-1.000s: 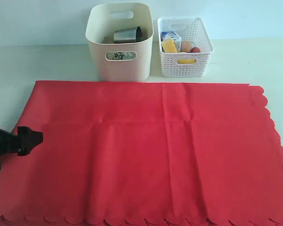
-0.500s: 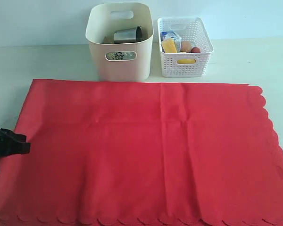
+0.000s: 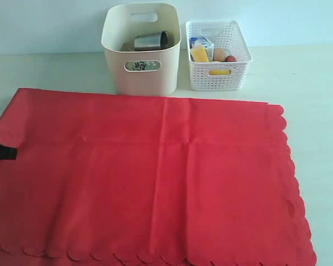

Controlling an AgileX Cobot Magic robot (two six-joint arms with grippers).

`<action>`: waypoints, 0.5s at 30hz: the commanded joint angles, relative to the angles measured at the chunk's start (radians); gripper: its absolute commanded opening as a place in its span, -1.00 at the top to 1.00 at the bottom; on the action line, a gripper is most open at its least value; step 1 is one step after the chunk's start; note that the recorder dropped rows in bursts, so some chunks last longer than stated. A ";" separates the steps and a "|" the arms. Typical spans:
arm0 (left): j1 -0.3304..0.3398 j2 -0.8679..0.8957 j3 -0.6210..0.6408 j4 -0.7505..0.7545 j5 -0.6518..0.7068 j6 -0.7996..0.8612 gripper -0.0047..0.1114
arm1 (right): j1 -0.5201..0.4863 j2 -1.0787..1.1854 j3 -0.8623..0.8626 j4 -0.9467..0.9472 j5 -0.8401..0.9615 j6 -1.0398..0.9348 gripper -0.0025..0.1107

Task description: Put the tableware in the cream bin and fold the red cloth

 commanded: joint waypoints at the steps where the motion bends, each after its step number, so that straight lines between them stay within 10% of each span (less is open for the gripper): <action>1: -0.053 -0.087 -0.004 -0.004 -0.002 -0.010 0.90 | -0.004 0.002 0.005 0.003 -0.005 -0.021 0.96; 15: -0.521 -0.390 -0.057 -0.004 0.145 -0.064 0.90 | -0.004 0.152 0.005 0.005 -0.072 -0.027 0.96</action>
